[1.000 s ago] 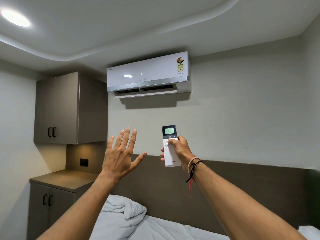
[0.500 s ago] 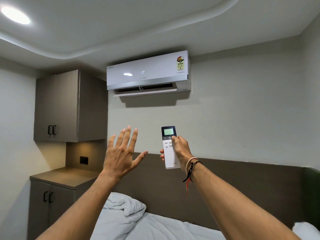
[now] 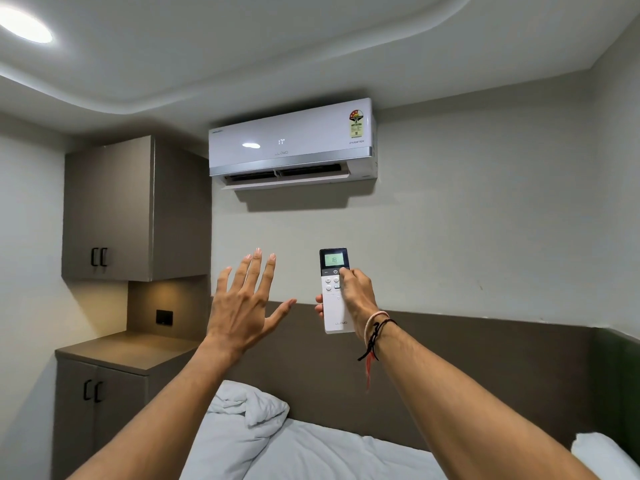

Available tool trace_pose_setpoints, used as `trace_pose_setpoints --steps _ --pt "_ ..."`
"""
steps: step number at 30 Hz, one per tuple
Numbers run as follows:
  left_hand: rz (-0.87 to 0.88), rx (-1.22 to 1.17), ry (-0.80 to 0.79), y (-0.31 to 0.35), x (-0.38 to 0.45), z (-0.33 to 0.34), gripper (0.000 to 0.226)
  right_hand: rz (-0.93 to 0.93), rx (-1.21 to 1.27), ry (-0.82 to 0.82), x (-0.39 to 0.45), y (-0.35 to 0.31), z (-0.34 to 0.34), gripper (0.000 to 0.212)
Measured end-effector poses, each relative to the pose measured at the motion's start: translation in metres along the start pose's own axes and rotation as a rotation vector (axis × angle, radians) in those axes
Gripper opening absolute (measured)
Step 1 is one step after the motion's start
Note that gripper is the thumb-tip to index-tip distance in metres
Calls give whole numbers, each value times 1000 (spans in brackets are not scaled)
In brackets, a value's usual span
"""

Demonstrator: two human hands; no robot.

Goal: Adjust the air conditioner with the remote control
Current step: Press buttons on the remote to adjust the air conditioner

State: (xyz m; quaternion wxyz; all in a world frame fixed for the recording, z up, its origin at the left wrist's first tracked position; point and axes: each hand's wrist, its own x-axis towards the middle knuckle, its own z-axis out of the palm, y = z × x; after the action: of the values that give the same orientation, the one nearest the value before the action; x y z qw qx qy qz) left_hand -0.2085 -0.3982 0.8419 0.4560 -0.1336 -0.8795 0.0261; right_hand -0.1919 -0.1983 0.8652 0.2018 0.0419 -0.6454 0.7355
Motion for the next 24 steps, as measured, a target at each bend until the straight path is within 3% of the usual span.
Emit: trace_pose_setpoints --steps 24 --pt "4 -15 -11 -7 -6 -2 94 9 -8 23 -7 5 8 22"
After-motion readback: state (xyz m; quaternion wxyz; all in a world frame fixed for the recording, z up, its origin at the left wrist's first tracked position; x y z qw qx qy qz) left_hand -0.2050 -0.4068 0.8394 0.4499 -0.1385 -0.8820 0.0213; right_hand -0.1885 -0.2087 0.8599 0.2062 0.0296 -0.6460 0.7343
